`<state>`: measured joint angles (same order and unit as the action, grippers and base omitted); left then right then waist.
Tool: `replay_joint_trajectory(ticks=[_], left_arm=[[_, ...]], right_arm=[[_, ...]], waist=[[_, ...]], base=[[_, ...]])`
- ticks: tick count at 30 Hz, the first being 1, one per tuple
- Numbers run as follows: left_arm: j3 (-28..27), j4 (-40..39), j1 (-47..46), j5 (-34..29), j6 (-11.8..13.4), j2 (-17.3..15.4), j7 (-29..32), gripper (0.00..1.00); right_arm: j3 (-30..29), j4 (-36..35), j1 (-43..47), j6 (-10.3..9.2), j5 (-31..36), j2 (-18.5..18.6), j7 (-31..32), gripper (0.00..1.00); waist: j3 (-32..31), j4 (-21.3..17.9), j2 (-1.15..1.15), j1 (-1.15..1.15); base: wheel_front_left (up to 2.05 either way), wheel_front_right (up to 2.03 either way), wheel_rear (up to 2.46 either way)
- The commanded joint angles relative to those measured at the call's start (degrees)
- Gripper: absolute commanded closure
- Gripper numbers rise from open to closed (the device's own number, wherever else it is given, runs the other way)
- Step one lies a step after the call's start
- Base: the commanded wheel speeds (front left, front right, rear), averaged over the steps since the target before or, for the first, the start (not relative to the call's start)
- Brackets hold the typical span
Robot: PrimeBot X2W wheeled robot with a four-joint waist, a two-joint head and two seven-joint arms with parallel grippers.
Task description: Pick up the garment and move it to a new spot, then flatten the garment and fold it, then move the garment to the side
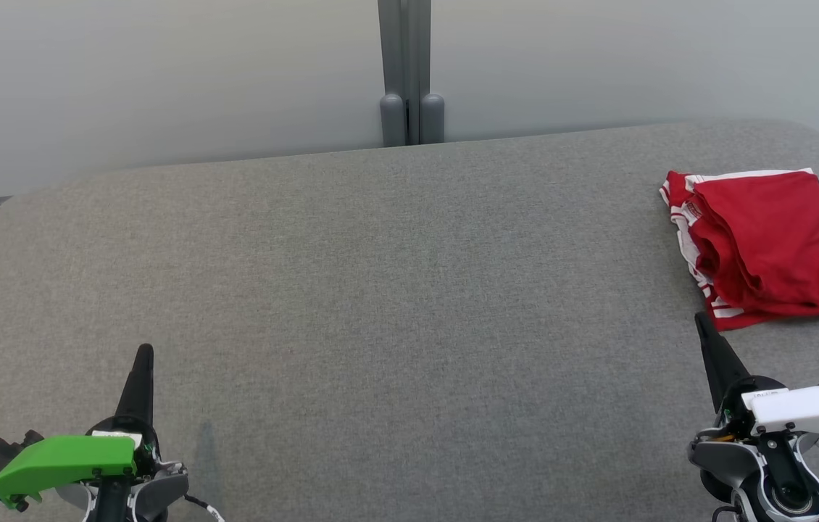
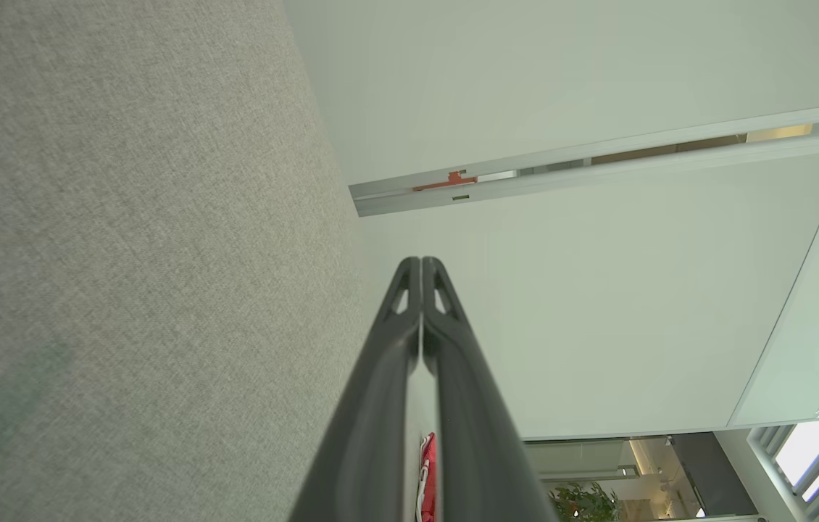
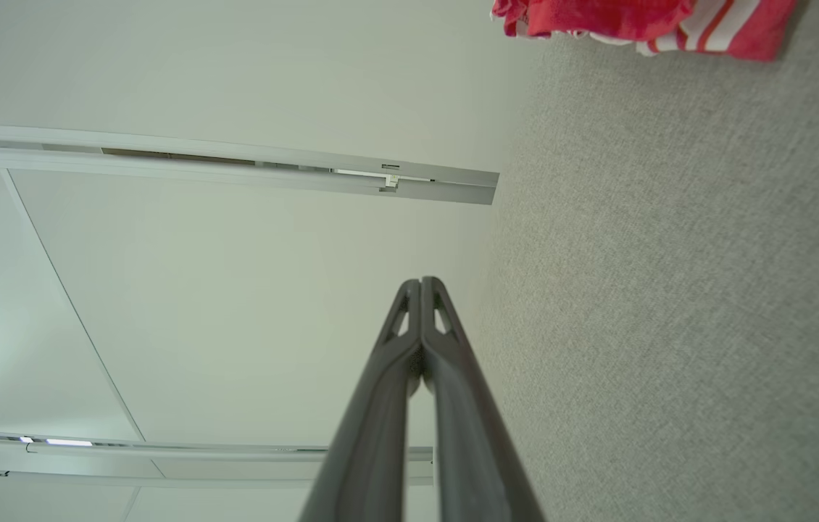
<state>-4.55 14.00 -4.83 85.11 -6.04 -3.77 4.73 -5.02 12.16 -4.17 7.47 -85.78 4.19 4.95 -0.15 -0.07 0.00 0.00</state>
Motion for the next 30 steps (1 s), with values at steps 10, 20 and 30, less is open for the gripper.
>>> replay_joint_trajectory(ticks=[10,20,30], left_arm=[[-1.4,0.0,-1.5,4.3,-1.1,0.5,1.2,1.0],[-2.3,0.1,-1.7,7.5,-1.7,1.0,2.1,1.0],[-2.3,0.1,-1.7,7.4,-1.7,0.9,2.1,1.0]], right_arm=[[-0.6,1.1,-1.8,0.04,-4.5,-0.5,0.7,1.0],[-0.8,2.0,-2.3,0.04,-7.5,-0.8,1.1,1.0],[-0.9,2.0,-2.2,0.04,-7.3,-0.9,1.1,1.0]], waist=[[0.2,0.0,0.0,0.0],[0.3,0.1,0.0,0.0],[0.3,0.1,0.0,0.0]], base=[[0.0,0.0,0.0],[0.0,0.0,0.0],[0.0,0.0,0.0]])
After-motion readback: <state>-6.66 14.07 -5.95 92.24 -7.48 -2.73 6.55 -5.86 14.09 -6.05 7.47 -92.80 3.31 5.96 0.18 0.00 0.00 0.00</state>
